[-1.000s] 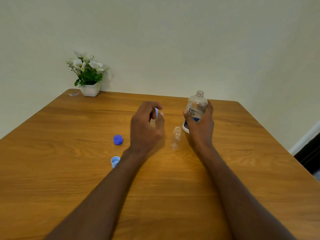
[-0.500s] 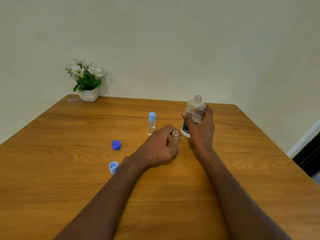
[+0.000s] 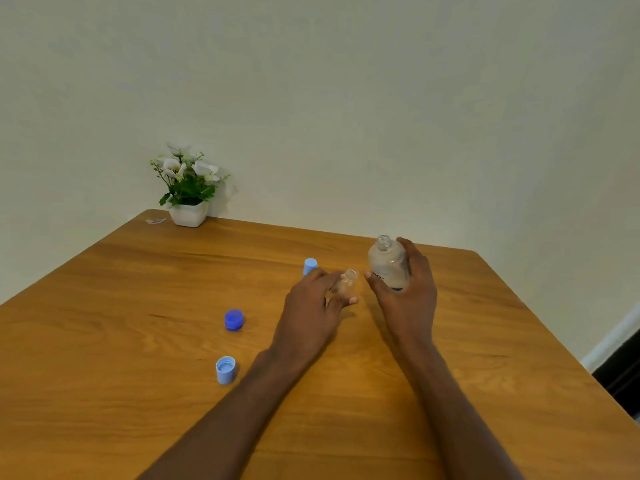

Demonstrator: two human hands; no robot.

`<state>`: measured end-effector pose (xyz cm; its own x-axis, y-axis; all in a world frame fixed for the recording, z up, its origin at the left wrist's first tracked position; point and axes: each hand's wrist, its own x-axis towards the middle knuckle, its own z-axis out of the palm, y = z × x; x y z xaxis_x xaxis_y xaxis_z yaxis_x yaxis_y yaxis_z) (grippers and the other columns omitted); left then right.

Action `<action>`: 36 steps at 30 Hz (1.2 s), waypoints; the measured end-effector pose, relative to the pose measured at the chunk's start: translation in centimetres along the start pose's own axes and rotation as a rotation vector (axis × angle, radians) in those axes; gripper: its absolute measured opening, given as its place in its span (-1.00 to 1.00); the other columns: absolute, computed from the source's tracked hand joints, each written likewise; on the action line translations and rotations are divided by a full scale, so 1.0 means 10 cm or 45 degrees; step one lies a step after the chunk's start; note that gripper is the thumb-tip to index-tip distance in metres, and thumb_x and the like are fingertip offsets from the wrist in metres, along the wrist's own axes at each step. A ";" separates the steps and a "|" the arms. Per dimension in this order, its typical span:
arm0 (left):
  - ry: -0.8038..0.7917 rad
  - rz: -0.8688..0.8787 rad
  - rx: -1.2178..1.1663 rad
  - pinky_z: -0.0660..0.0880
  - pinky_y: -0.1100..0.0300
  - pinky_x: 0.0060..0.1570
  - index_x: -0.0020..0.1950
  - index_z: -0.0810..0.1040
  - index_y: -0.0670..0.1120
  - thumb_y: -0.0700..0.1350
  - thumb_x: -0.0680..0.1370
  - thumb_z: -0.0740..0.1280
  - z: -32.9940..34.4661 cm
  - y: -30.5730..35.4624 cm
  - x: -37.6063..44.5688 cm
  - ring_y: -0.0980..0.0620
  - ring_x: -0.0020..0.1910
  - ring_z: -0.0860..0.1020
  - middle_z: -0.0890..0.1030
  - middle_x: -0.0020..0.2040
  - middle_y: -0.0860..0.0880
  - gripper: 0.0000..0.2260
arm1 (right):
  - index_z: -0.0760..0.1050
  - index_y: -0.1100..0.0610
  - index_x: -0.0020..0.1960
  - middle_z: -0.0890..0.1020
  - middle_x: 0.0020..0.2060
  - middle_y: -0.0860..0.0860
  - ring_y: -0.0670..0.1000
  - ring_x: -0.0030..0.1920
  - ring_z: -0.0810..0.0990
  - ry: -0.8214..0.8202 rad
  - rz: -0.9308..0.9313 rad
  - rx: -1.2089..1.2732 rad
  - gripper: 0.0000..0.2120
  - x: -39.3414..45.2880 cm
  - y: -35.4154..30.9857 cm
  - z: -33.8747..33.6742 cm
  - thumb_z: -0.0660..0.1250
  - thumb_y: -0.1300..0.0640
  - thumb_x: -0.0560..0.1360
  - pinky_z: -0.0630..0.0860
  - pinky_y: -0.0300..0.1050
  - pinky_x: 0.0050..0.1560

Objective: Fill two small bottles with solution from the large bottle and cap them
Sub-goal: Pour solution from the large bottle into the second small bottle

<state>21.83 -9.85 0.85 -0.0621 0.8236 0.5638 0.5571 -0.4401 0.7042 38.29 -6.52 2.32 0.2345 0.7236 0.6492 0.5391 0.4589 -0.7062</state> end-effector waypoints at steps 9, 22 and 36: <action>0.194 0.011 0.107 0.36 0.43 -0.09 0.29 0.67 -0.05 0.03 0.55 0.51 -0.05 0.05 -0.02 0.21 -0.10 0.50 0.68 0.00 0.08 -0.66 | 0.42 -0.04 0.49 0.58 0.35 -0.05 0.05 0.28 0.55 -0.099 -0.245 -0.193 -0.26 -0.04 0.00 0.00 0.63 0.10 0.38 0.53 0.32 0.21; 0.236 -0.034 0.123 0.55 0.19 -0.01 0.29 0.66 -0.09 0.01 0.52 0.55 -0.03 0.06 -0.03 0.13 -0.07 0.59 0.71 0.04 0.02 -0.62 | 0.47 -0.08 0.47 0.58 0.36 -0.09 0.06 0.41 0.48 -0.130 -0.305 -0.355 -0.29 -0.02 0.01 -0.01 0.59 0.16 0.38 0.31 0.21 0.42; 0.203 -0.050 0.091 0.61 0.03 -0.02 0.22 0.69 -0.07 0.01 0.50 0.57 0.00 0.03 -0.02 0.10 -0.06 0.61 0.70 0.00 0.05 -0.67 | 0.47 -0.13 0.47 0.57 0.37 -0.15 -0.02 0.45 0.44 -0.159 -0.341 -0.445 -0.23 -0.01 0.00 -0.01 0.57 0.26 0.33 0.21 0.33 0.48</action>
<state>22.05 -10.11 0.94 -0.2123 0.7702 0.6015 0.6088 -0.3772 0.6979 38.40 -6.64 2.31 -0.0380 0.6697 0.7417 0.8132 0.4520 -0.3665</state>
